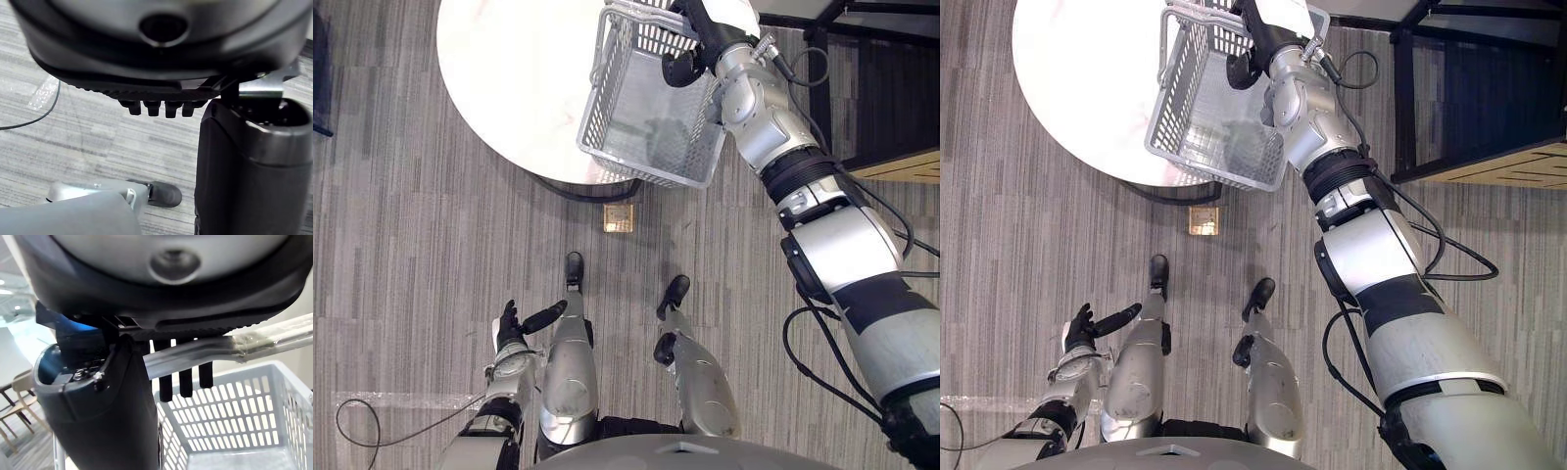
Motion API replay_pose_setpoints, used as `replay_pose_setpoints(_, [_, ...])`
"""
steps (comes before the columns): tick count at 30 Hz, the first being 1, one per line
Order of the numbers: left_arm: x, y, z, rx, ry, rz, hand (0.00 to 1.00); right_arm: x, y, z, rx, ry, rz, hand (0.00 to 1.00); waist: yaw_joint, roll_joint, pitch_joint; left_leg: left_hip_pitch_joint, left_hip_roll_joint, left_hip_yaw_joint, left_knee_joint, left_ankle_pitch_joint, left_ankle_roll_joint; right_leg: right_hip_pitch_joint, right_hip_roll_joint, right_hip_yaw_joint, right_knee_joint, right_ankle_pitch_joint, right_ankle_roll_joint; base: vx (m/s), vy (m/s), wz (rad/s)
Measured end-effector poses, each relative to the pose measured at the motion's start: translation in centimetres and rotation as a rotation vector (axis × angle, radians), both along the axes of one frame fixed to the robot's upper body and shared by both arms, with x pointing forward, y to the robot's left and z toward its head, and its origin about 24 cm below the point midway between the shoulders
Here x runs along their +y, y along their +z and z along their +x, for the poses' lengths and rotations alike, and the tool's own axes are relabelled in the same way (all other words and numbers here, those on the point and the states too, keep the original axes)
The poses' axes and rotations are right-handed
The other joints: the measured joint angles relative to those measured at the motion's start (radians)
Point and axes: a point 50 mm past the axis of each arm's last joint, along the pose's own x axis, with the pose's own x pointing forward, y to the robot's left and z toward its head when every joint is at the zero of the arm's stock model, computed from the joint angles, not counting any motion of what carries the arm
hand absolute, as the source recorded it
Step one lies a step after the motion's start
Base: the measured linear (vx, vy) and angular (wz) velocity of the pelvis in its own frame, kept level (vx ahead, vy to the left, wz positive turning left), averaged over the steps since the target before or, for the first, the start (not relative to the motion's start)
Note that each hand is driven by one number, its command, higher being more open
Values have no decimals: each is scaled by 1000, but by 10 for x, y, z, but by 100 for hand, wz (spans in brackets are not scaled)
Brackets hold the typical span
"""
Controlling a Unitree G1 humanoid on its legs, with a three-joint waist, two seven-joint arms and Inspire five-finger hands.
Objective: Pick vegetable in the basket
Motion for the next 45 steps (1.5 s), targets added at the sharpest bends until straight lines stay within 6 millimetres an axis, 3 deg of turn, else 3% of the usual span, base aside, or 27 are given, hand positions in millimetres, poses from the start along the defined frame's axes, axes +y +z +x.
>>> replay_pose_setpoints(16, [1, 0, 0, 1, -3, 6, 100, -8, -7, 1, 10, -22, 16, 0, -1, -6, 0, 4, -2, -10, 0, 3, 2, 9, -2, -6, 0, -1, -2, -5, 3, 1])
replay_pose_setpoints(22, [1, 0, -1, 7, -3, 6, 100, -9, -22, 2, 32, -31, -24, 0, 0, -9, -1, 36, -2, -1, 0, -1, 0, 37, -2, -1, 0, -3, -4, -7, 2, -2])
replay_pose_setpoints(27, [5, -2, -5, 37, 6, 20, 100, 10, -29, -10, -25, 72, -95, 0, -21, -23, -4, 56, 2, 14, 0, -10, -9, 44, -1, 14, 0, -5, -3, -30, -3, -10])
replay_pose_setpoints(31, [7, -5, -10, 68, 7, 29, 100, 13, -33, -24, -69, 151, -93, 0, -32, -32, -8, 90, 4, 31, 0, -21, -12, 66, 0, 28, 0, -6, -1, -8, -3, -14])
replay_pose_setpoints(34, [15, -6, -16, 92, 25, 51, 100, 17, -36, -38, -101, 236, -71, 0, -55, -58, -26, 104, 10, 42, 0, -26, -15, 73, 3, 40, -1, -7, -2, -4, -5, -12])
replay_pose_setpoints(37, [22, -11, -28, 123, 66, 50, 100, 16, -48, -50, -77, 311, -60, 0, -62, -89, -54, 125, 18, 63, 0, -37, -21, 79, 13, 59, -1, -13, -8, 3, -12, -18])
replay_pose_setpoints(38, [27, -13, -35, 147, 66, 68, 100, 14, -56, -58, -58, 357, -65, 0, -79, -102, -77, 125, 21, 62, 0, -39, -24, 80, 14, 59, -1, -16, -9, 11, -9, -7])
replay_pose_setpoints(45, [31, -28, -73, 262, 68, 41, 100, -2, -113, -92, 136, 478, -72, 0, -114, -109, -186, 174, 26, 93, 0, -57, -24, 108, 19, 86, -1, -32, -4, 23, 11, -12])
